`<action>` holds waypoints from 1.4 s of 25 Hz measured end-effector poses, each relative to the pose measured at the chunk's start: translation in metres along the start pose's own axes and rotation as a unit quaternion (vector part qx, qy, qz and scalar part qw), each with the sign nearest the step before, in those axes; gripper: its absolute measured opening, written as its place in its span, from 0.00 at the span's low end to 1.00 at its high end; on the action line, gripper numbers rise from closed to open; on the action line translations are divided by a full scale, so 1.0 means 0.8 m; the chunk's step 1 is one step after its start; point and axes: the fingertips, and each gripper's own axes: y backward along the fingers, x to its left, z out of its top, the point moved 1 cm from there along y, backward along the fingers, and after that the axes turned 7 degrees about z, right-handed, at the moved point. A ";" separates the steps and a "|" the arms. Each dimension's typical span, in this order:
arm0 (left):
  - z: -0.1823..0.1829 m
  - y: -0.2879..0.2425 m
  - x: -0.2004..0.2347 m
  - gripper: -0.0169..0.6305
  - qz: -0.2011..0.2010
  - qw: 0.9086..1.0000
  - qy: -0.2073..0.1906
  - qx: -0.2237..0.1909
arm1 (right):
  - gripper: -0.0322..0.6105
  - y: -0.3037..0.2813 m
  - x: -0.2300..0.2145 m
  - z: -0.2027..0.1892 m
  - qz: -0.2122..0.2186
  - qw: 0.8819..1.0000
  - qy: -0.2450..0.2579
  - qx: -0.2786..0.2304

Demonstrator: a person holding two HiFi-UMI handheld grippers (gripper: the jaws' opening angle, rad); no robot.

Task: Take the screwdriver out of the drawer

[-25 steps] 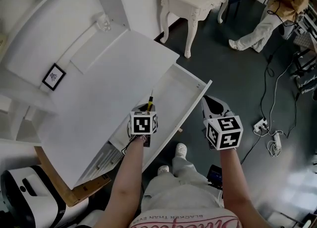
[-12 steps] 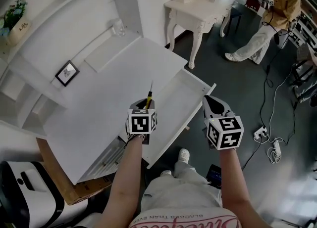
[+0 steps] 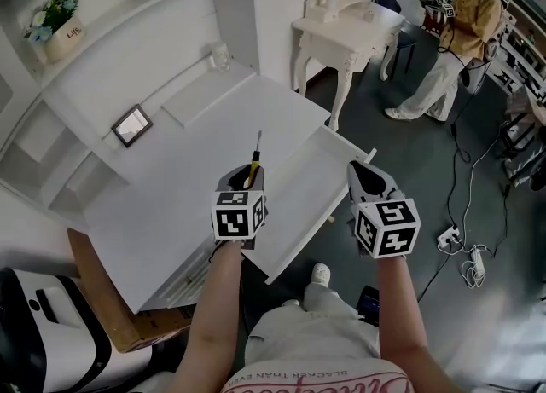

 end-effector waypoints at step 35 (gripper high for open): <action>0.216 0.278 0.010 0.15 0.129 0.944 -0.042 -0.299 | 0.06 0.108 0.108 0.217 0.089 0.960 0.152 -0.217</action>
